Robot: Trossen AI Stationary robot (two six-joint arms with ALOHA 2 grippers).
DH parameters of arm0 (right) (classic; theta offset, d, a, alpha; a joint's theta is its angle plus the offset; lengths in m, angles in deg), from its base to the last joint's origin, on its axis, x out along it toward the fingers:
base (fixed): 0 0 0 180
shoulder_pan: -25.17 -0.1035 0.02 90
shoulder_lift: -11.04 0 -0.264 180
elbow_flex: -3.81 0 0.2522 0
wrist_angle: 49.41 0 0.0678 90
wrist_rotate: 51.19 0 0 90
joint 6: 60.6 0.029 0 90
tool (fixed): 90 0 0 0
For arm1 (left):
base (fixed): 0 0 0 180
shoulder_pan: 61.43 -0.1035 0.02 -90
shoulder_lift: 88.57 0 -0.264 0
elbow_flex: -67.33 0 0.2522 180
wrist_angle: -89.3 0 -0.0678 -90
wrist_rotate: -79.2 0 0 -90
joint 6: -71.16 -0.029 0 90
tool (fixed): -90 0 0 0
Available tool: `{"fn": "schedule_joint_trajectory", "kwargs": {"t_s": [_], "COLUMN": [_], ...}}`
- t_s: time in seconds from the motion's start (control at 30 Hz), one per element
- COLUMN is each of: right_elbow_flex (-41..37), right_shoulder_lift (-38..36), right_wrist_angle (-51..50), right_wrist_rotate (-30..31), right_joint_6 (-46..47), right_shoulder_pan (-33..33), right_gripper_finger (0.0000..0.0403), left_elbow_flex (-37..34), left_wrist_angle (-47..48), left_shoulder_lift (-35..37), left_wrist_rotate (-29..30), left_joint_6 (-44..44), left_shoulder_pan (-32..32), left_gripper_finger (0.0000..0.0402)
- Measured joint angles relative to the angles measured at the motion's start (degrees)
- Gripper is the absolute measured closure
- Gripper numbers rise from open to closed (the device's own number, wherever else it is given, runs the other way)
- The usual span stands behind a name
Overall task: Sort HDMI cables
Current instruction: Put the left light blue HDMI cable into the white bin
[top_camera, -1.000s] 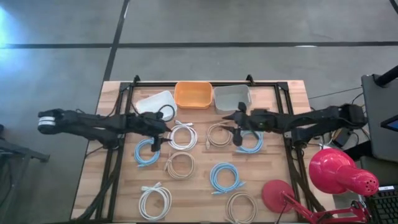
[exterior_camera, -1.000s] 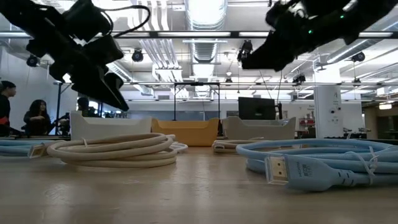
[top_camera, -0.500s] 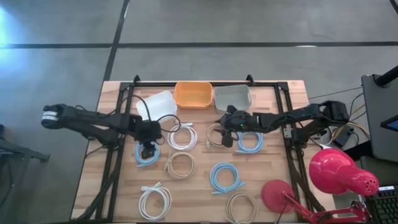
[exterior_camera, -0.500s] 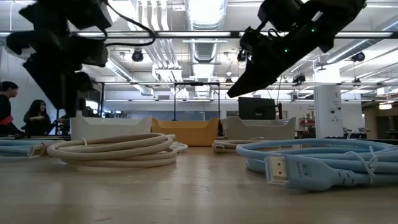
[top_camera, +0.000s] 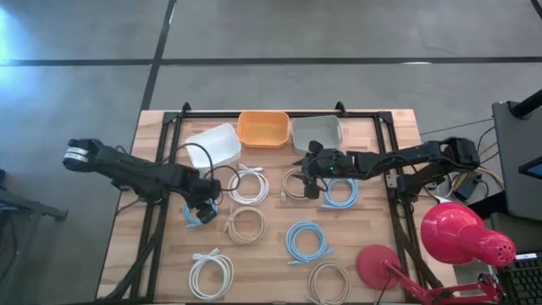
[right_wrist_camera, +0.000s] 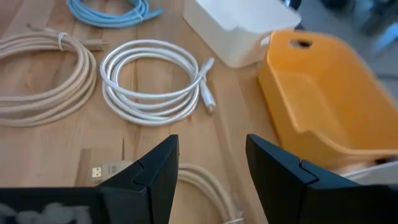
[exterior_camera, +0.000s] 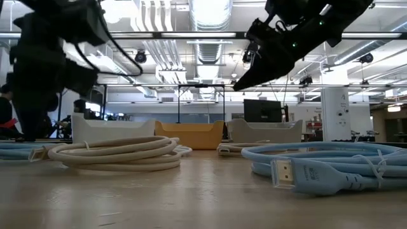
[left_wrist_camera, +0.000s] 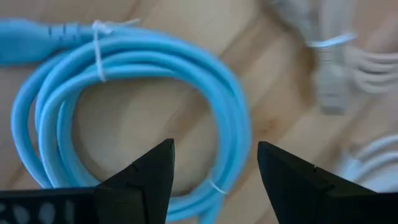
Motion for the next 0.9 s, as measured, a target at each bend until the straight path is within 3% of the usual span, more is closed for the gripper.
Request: {"fn": "schedule_joint_trajectory", "kwargs": {"t_s": [0.23,0.47,0.57,0.77,0.9], "right_elbow_flex": [-0.02,-0.04,-0.04,-0.07,-0.07], "right_shoulder_lift": [-4.4,-7.2,-7.14,-5.8,-5.11], "right_wrist_angle": [0.06,0.21,0.24,0.26,0.3], "right_wrist_rotate": [0.03,0.1,0.05,0.07,0.03], "right_joint_6": [-5.11,-6.33,-6.54,-7.72,-7.53], "right_shoulder_pan": [1.48,3.68,4.29,4.92,4.87], "right_gripper_finger": [0.0218,0.0218,0.0218,0.0218,0.0218], "left_elbow_flex": [-1.85,-1.9,-1.94,0.95,7.41], "left_wrist_angle": [-7.01,-7.83,-7.67,-4.74,-0.28], "left_shoulder_lift": [-4.87,-9.48,-10.91,-10.51,-9.21], "left_wrist_rotate": [-2.09,2.1,3.08,3.56,6.99], "left_joint_6": [-4.22,-5.65,-7.82,-8.01,-8.75], "left_shoulder_pan": [1.61,2.77,3.83,4.25,4.96], "left_gripper_finger": [0.0181,0.0193,0.0229,0.0359,0.0371]}}
